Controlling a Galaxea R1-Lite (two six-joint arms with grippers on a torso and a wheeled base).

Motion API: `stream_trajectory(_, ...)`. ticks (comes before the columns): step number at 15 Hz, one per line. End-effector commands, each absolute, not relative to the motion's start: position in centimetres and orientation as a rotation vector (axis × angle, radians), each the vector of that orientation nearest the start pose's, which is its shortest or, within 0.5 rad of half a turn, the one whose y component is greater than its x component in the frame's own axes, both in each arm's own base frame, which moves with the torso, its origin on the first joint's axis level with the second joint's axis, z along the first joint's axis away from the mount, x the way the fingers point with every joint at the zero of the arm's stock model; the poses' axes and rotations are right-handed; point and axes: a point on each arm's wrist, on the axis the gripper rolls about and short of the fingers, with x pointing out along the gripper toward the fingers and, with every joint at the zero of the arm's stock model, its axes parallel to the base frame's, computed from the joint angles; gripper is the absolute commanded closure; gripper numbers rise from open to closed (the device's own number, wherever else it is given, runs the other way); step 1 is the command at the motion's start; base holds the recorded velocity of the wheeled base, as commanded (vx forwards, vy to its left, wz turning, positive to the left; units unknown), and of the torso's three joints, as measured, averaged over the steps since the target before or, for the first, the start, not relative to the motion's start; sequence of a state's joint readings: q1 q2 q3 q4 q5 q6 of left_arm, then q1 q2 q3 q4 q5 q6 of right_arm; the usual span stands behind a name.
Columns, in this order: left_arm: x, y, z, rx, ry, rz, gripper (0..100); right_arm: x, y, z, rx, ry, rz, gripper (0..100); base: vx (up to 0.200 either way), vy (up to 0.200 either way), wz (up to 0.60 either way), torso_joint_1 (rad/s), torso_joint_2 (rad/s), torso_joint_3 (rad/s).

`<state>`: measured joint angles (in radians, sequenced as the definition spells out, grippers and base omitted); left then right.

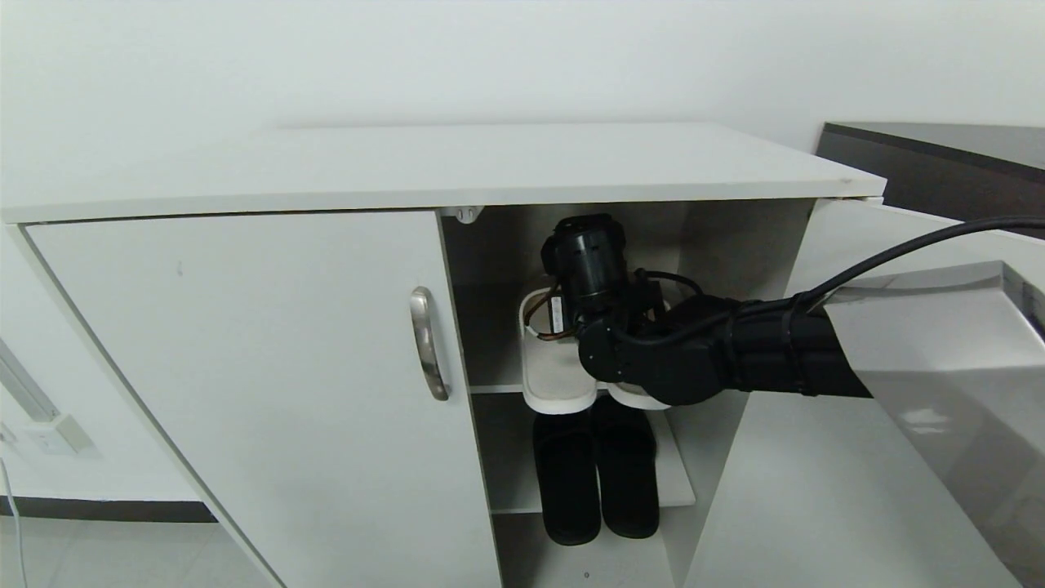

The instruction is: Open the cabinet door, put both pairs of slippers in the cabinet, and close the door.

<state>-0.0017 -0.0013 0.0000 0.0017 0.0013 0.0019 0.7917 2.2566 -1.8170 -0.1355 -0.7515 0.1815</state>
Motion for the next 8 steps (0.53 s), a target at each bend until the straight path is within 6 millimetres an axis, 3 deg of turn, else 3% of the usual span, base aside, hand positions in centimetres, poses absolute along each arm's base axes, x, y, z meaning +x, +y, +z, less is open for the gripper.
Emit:
stream_trajectory(1,-2.28,0.01,7.53,0.002,0.002,0.000,100,34.47,32.60,19.41,-0.033,0.223,0.016,100,0.000,0.000,0.00,0.000,0.00,0.000)
stream_trajectory(5,-2.28,0.01,7.53,0.002,0.002,0.000,100,34.30,32.43,19.48,-0.048,0.239,0.016,100,0.000,0.000,0.00,0.000,0.00,0.000)
stream_trajectory(6,-2.28,0.01,7.53,0.002,0.002,0.000,100,34.30,32.43,19.49,-0.047,0.237,0.016,0,0.000,0.000,0.00,0.000,0.00,0.000)
stream_trajectory(8,-2.28,0.01,7.53,0.002,0.002,0.000,100,34.04,32.27,19.91,-0.042,0.234,0.018,0,0.000,0.000,0.00,0.000,0.00,0.000)
